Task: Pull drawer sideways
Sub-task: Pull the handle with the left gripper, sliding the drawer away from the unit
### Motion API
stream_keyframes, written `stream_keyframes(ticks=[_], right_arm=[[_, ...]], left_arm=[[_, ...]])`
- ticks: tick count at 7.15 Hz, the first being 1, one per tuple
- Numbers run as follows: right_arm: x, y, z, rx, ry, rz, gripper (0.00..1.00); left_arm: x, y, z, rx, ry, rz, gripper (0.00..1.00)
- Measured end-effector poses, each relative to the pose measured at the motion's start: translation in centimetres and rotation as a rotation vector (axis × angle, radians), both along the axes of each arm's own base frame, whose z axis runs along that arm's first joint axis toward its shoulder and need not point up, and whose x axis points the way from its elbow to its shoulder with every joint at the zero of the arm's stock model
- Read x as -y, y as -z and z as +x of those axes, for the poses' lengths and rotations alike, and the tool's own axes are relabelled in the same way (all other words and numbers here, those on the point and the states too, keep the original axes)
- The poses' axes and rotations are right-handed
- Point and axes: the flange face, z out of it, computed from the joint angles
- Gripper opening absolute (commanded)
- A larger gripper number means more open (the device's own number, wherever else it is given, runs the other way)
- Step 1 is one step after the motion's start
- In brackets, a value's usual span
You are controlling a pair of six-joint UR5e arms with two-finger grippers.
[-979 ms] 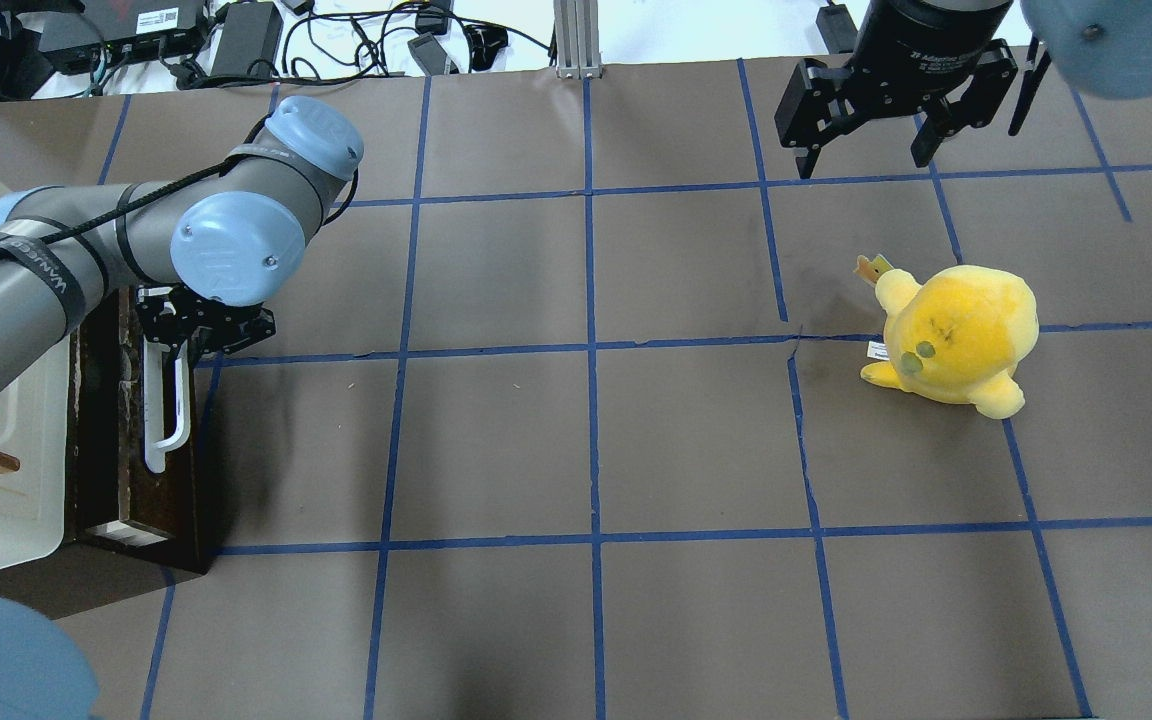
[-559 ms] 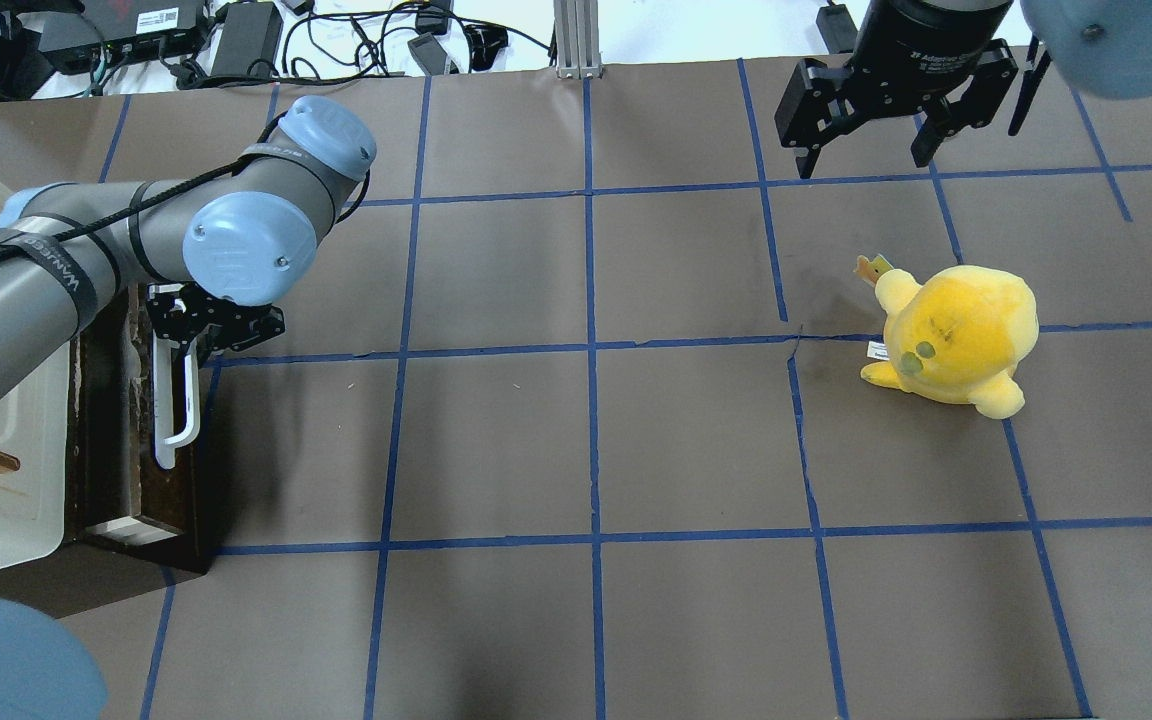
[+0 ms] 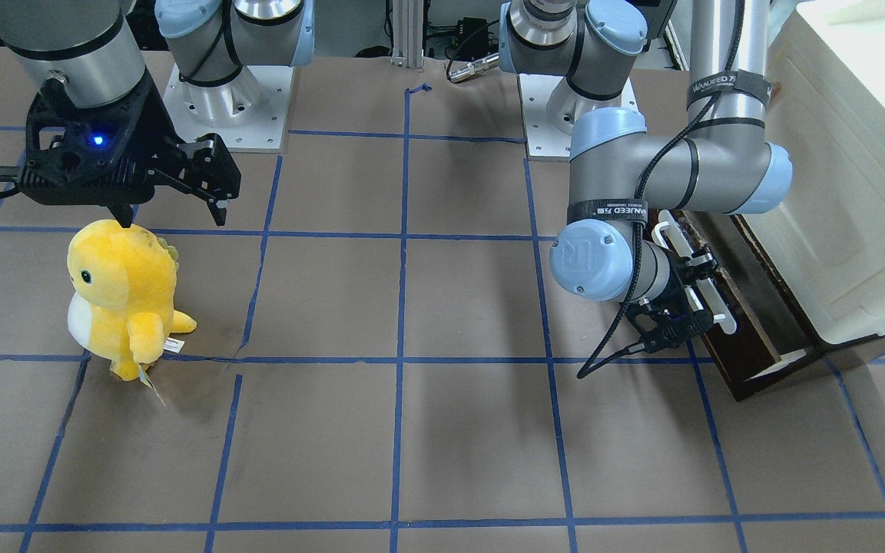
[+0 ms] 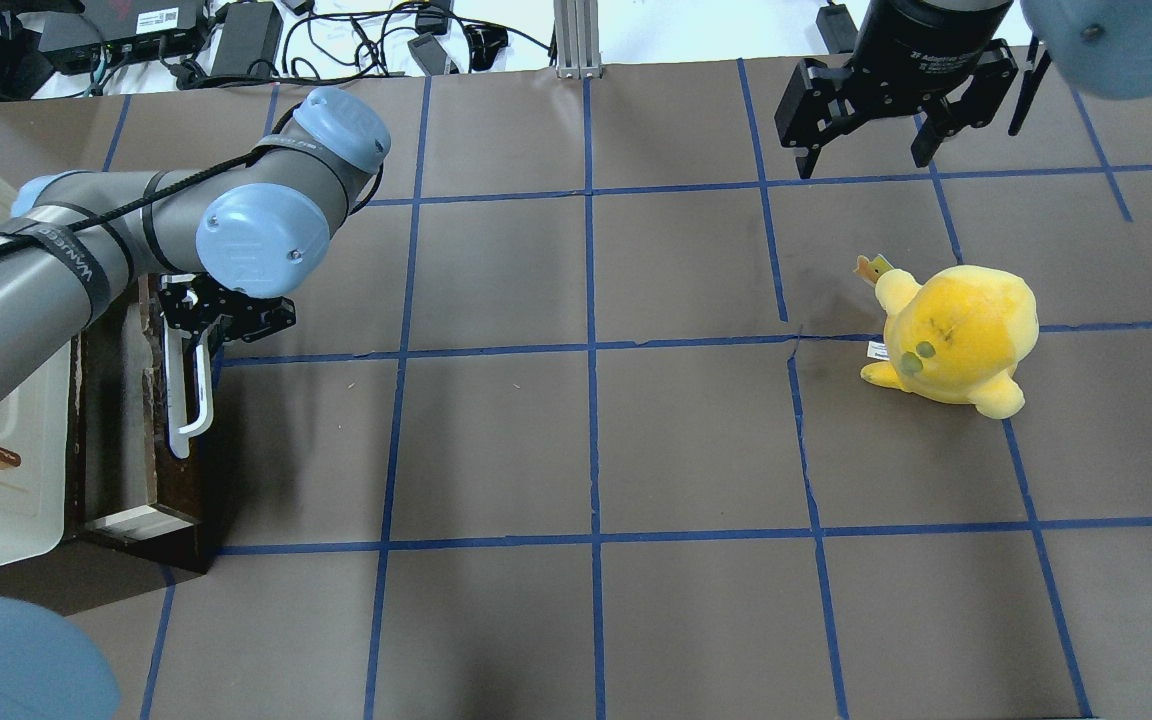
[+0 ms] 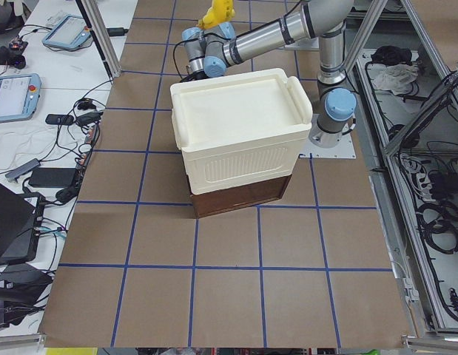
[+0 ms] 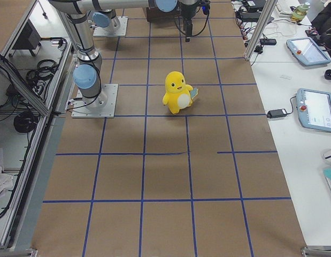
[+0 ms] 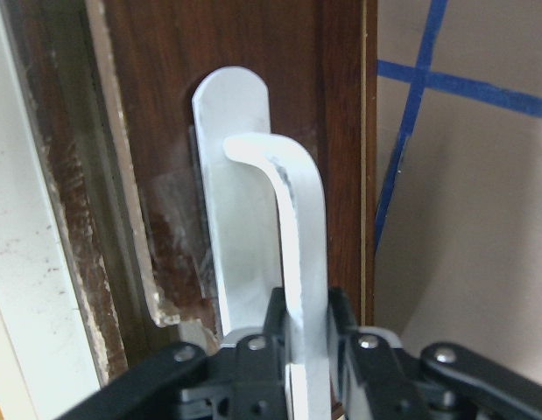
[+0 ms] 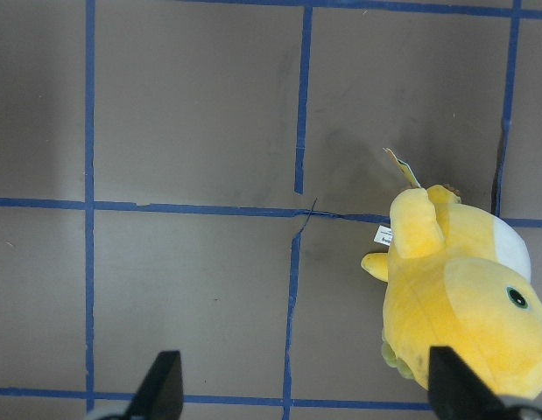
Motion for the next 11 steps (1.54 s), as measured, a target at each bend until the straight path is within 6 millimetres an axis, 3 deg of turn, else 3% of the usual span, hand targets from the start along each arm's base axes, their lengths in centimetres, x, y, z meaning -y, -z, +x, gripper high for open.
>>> stream_keyframes(ticks=[11], right_arm=[[0.0,0.0,0.0,0.0,0.0,0.0,1.0]], left_arm=[[0.9,-0.1,-2.8,-0.008,0.038,-0.01,0.02]])
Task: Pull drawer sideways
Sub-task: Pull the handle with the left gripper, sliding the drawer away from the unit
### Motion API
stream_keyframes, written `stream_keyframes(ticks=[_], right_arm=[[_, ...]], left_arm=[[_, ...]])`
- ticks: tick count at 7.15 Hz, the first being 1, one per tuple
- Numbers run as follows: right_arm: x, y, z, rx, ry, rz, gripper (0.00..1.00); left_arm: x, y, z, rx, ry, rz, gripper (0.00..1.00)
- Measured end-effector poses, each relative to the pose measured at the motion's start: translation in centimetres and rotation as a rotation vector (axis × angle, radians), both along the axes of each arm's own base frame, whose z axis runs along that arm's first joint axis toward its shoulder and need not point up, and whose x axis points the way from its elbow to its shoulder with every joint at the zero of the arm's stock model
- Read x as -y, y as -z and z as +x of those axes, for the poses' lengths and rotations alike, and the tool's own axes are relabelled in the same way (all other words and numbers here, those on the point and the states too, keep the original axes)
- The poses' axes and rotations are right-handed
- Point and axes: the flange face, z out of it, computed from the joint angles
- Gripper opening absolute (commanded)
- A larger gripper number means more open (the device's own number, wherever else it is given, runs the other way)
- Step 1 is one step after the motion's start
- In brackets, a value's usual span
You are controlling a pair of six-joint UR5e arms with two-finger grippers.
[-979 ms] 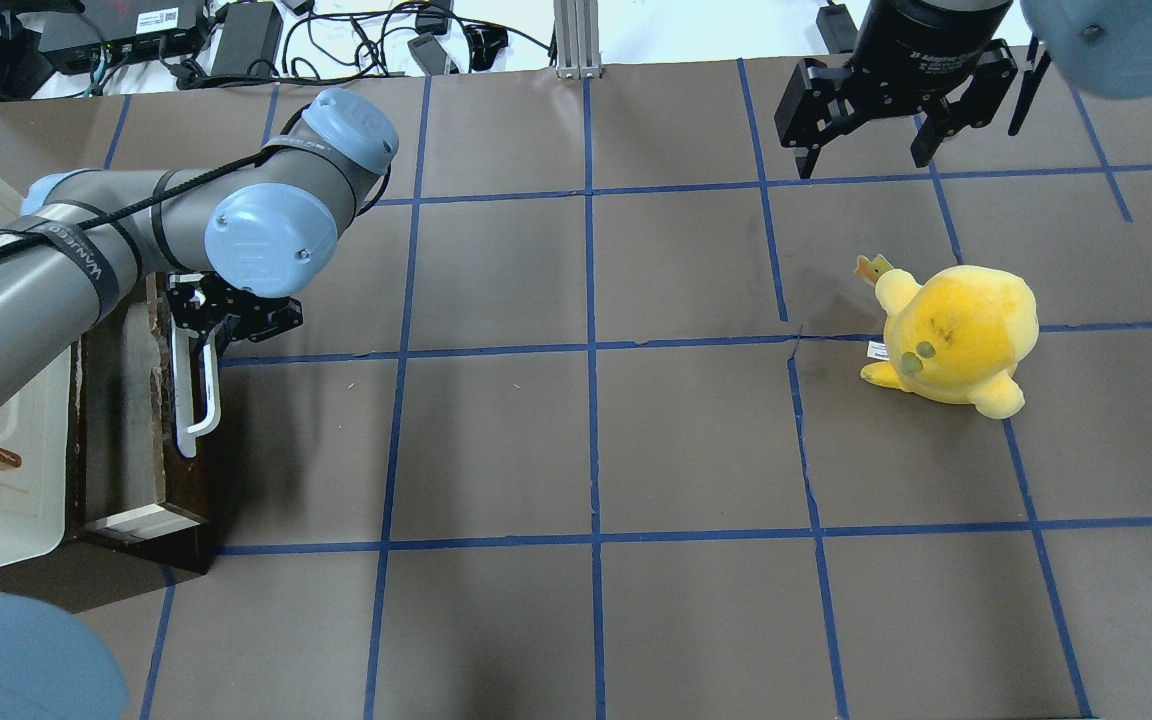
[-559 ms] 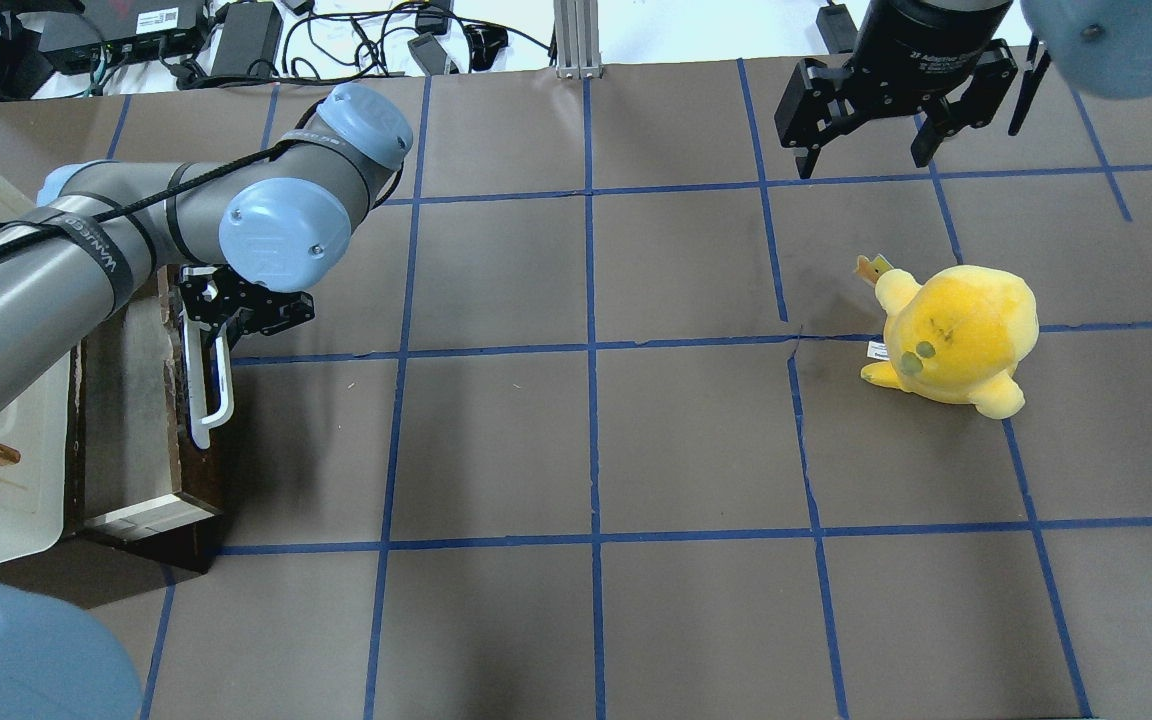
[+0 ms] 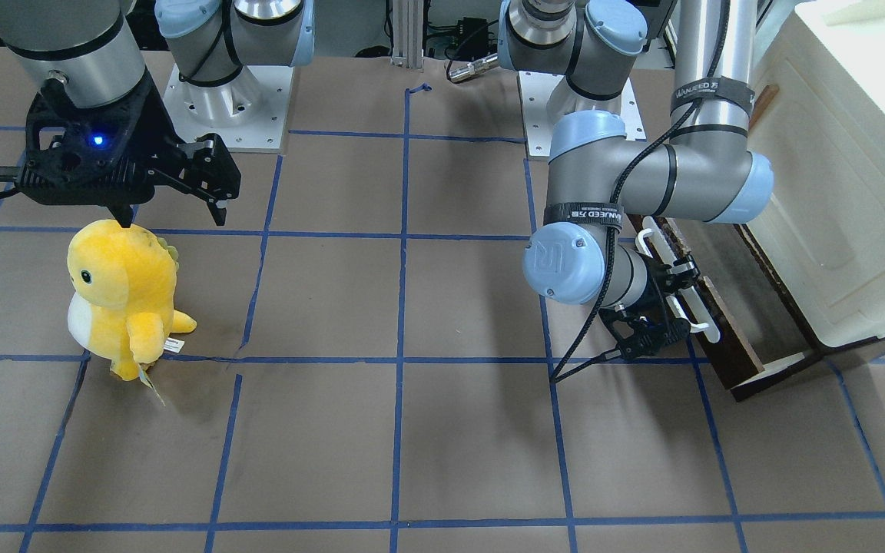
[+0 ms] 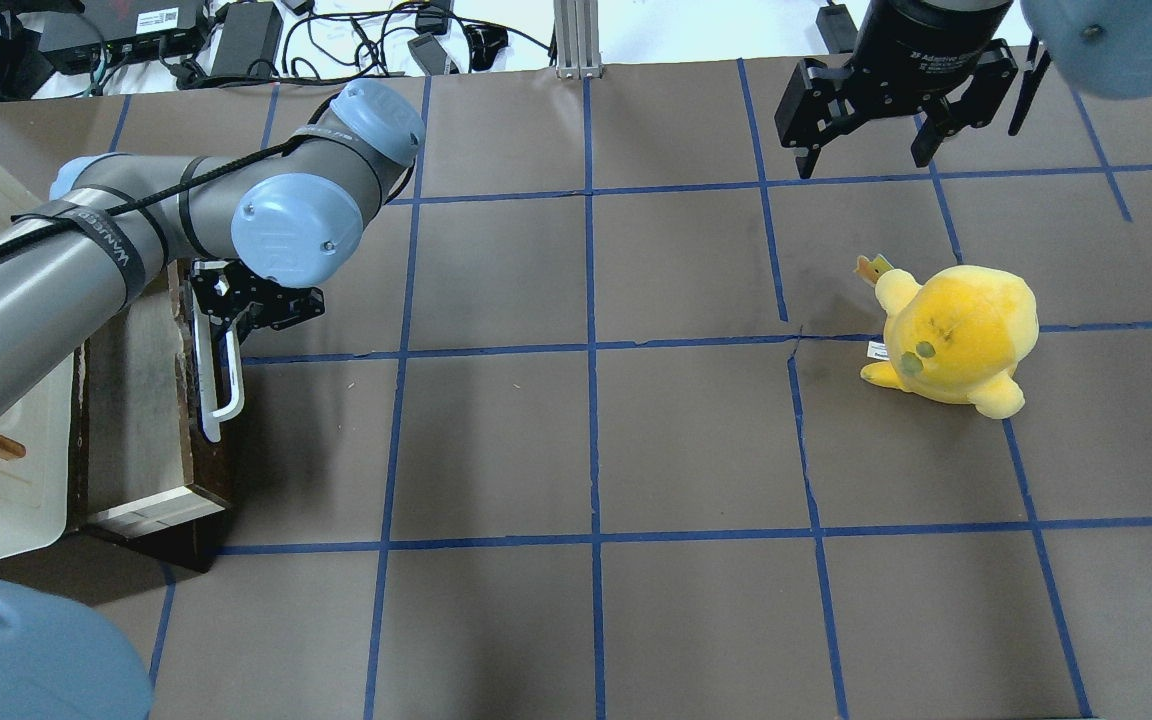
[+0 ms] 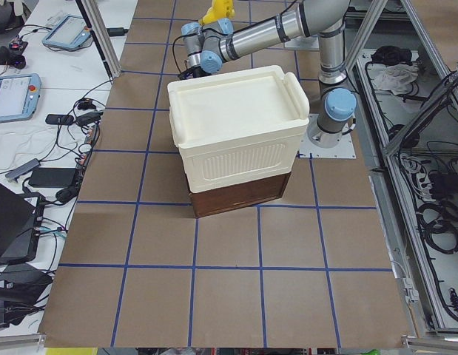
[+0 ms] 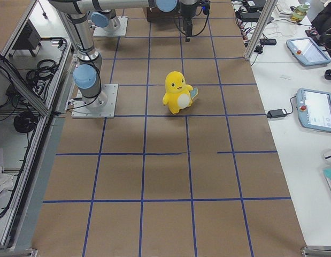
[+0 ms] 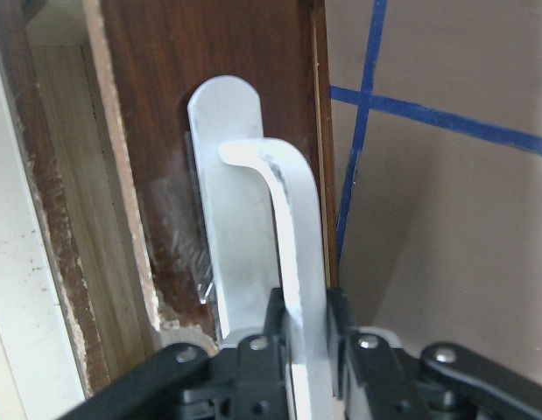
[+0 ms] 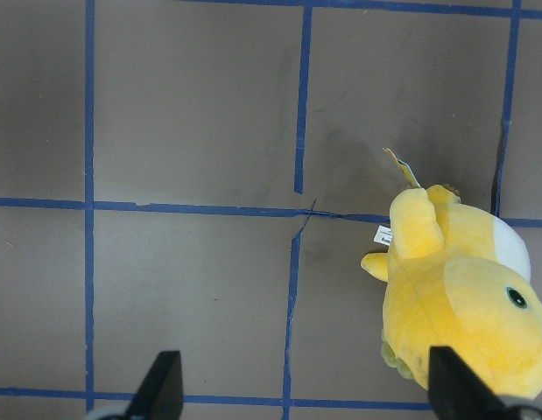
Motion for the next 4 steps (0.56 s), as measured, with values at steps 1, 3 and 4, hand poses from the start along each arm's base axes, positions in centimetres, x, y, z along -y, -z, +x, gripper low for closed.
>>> stream_keyframes(ticks=[1,3,4], right_arm=[[0.0,0.0,0.0,0.0,0.0,0.0,1.0],[0.0,0.0,0.01,0.001,0.0,0.0,1.0],[0.0,0.0,0.0,0.001,0.0,0.0,1.0]], left_arm=[[0.06,-0.06,-0.08,-0.001,0.001,-0.002,0.02],[-0.1,-0.26,-0.11,0.006,0.005,0.009,0.02],[-0.2,-0.35,-0.08,0.009,0.006,0.013,0.02]])
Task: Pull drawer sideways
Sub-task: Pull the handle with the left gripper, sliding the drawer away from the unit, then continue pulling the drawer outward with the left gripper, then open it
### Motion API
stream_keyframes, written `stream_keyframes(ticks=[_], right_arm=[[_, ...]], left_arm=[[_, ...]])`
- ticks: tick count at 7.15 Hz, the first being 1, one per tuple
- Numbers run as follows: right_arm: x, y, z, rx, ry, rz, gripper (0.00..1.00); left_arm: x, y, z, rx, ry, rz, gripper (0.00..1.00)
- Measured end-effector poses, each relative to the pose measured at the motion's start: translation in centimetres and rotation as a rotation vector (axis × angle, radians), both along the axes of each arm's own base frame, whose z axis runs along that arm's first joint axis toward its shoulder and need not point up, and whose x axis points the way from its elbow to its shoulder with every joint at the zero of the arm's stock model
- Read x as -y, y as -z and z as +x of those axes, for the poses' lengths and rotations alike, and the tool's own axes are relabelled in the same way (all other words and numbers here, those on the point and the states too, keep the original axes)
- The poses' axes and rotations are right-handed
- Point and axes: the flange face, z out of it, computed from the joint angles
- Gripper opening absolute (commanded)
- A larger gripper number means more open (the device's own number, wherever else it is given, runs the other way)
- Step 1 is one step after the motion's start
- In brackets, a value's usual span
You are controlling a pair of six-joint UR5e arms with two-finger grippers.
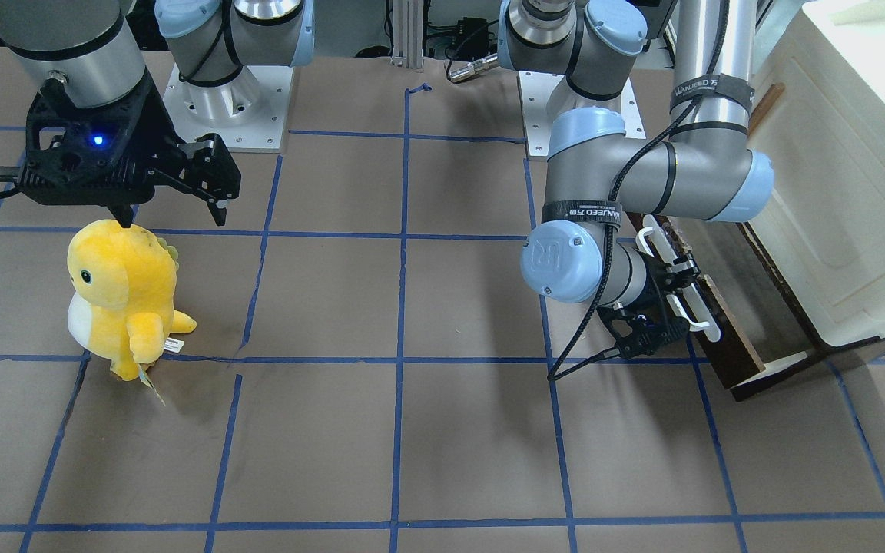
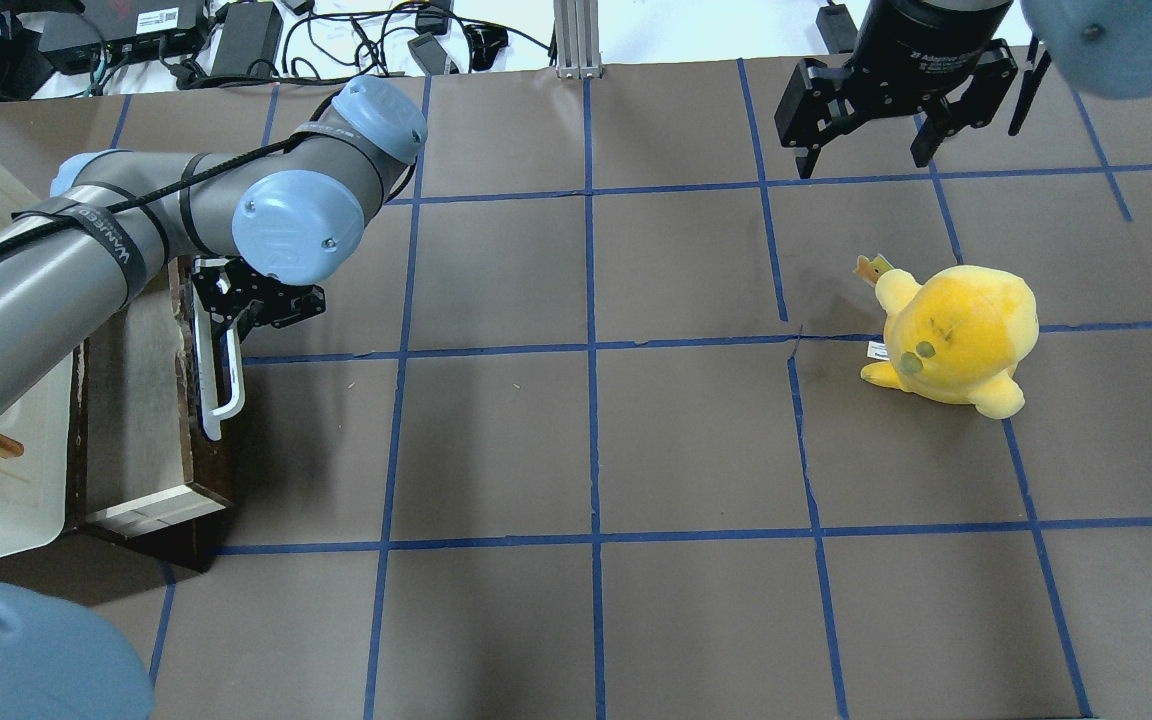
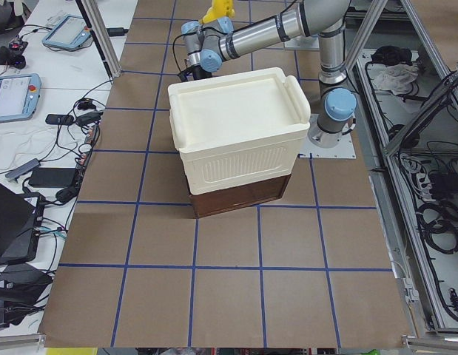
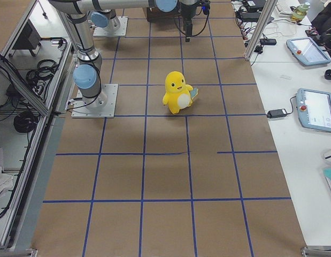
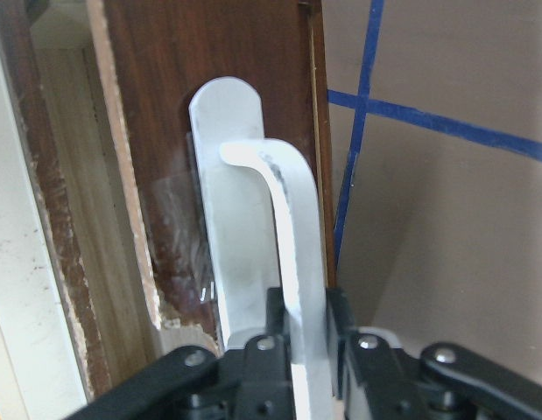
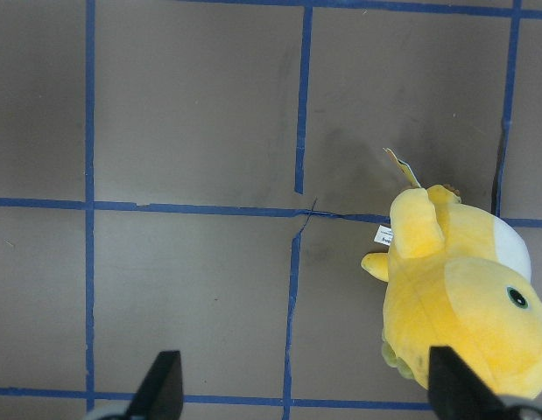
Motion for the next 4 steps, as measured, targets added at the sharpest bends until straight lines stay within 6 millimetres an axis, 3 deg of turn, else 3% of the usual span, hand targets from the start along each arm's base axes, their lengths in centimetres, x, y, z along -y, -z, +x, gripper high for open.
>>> stream_keyframes(ticks=[4], right_arm=[[0.0,0.0,0.0,0.0,0.0,0.0,1.0]], left_arm=[[-0.33,-0.21,0.06,0.003,0.001,0.015,0.02]])
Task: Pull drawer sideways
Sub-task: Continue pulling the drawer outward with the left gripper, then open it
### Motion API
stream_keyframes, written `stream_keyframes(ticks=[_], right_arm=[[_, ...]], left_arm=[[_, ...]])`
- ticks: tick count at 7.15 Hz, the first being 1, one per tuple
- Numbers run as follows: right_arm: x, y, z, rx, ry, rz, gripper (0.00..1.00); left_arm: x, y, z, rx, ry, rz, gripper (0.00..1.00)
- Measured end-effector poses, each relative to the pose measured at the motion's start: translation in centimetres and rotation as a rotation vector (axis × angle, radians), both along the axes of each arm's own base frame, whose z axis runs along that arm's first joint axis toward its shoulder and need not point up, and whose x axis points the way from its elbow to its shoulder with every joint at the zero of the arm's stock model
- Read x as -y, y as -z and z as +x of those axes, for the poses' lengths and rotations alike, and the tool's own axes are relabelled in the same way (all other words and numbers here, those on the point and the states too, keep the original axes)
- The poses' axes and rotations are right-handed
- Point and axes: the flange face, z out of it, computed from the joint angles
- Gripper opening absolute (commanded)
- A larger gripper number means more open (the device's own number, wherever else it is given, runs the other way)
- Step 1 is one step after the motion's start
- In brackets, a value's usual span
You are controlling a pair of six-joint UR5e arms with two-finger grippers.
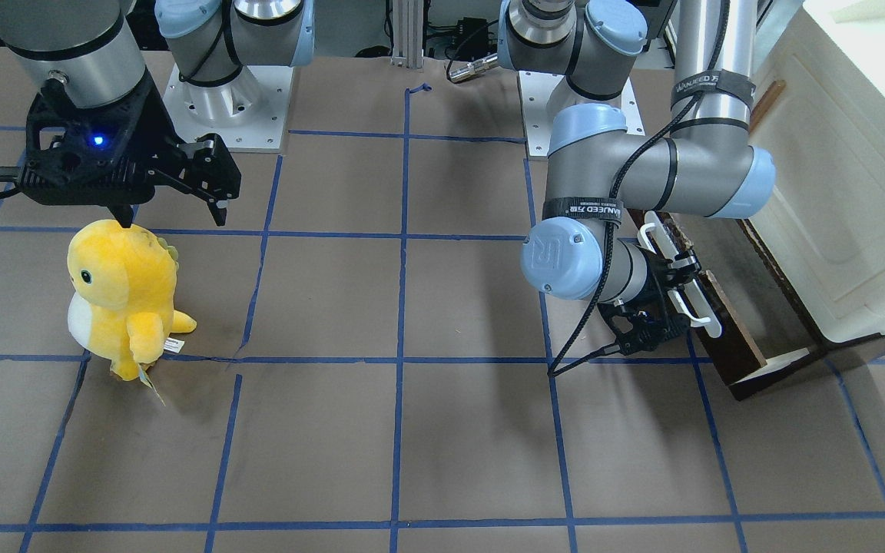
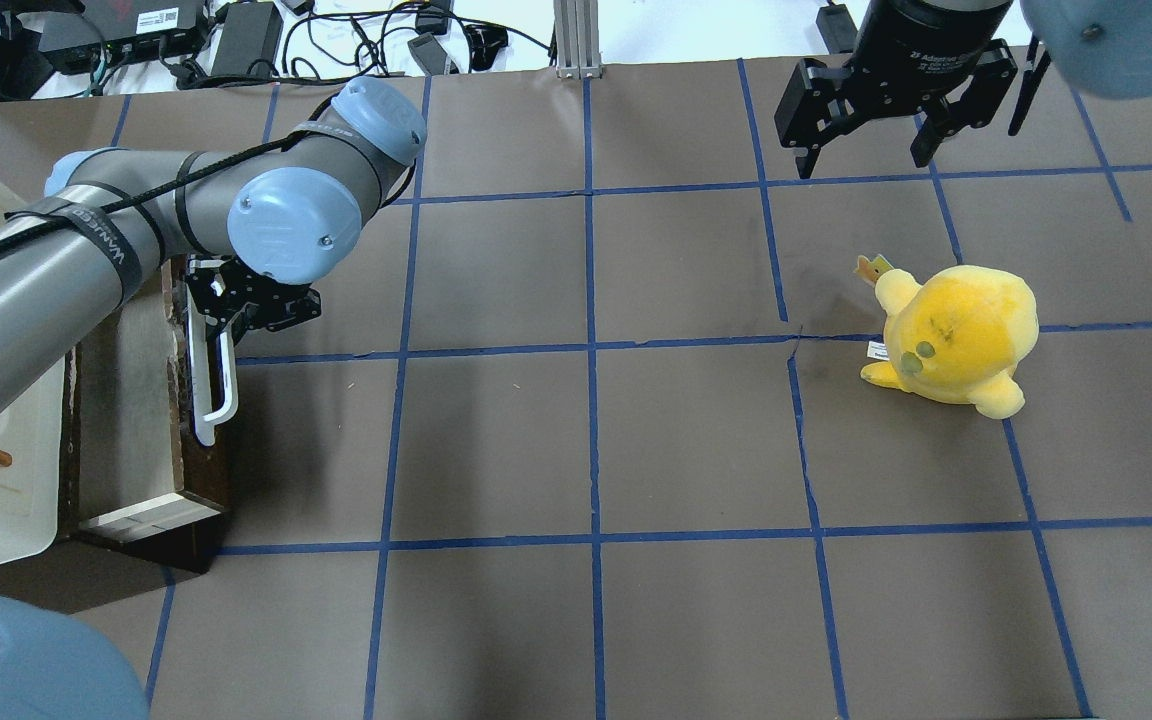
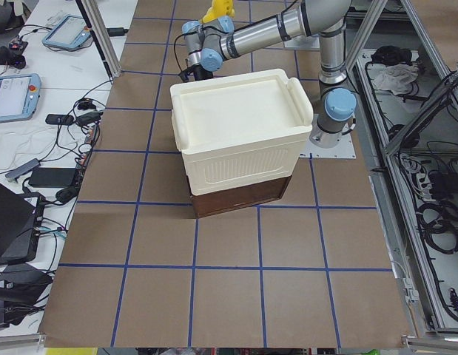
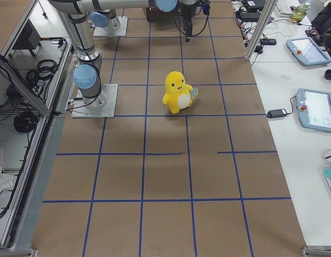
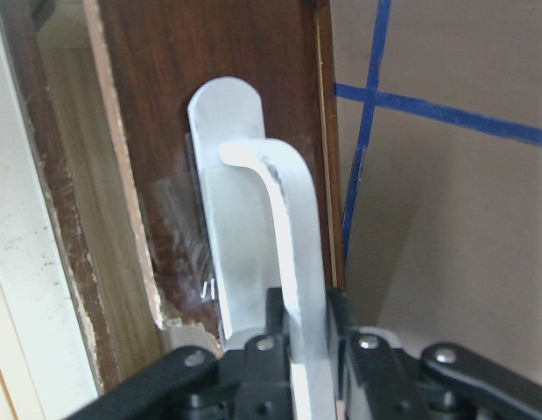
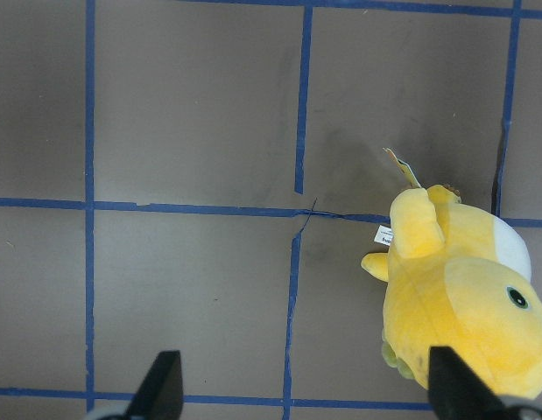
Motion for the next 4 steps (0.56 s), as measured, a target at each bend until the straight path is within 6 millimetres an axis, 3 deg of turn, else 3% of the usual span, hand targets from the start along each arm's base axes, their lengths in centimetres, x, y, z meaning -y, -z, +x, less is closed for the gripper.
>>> stream_keyframes(ticks=[4], right_arm=[[0.0,0.0,0.0,0.0,0.0,0.0,1.0]], left_arm=[[-0.2,0.0,-1.2,-0.002,0.01,-0.008,0.02]])
